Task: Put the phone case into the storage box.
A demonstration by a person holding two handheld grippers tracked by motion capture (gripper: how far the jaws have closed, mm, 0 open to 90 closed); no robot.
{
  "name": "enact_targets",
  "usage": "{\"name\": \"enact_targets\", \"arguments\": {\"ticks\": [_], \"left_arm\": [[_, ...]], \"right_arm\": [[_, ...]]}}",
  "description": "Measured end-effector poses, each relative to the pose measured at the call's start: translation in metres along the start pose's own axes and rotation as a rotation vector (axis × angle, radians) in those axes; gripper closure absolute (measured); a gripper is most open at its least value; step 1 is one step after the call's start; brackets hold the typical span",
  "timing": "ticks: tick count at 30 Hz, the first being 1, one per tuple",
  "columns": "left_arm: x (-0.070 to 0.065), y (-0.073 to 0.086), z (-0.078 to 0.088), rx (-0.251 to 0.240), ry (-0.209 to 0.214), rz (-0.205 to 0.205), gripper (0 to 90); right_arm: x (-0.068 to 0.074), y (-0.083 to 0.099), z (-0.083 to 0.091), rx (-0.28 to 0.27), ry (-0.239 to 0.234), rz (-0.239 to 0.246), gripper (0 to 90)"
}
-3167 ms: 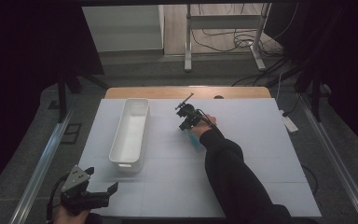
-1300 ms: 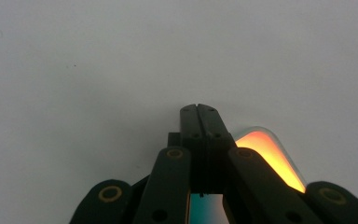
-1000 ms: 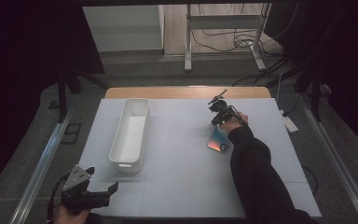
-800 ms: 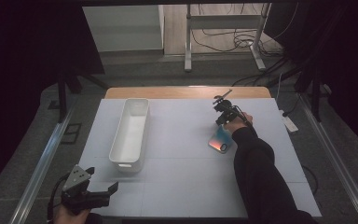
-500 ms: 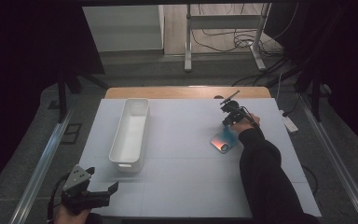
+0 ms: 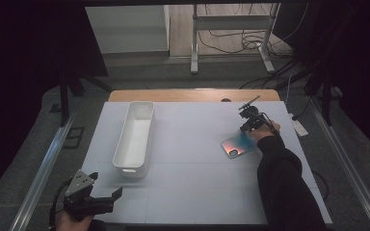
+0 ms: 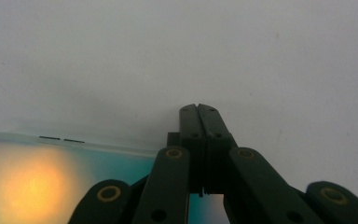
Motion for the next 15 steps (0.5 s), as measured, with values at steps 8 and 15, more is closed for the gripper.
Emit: {"name": "enact_targets", "arguments": {"ticks": [8,15], "left_arm": [[0.0,0.0,0.0,0.001,-0.002,0.0,1.5],[0.0,0.0,0.0,0.002,-0.003,-0.002,1.6]], "right_arm": [[-0.011,0.016,0.007,0.004,0.009,-0.018,89.2],[-0.015,0.028,0.013,0.015,0.011,-0.034,89.3]]}}
Point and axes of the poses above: each handheld gripper's, and its own axes: z roughly backward along the jaws, y roughly out of its underside, x roughly to its left, the point moved 4 cm from there along -z, roughly forward along the jaws
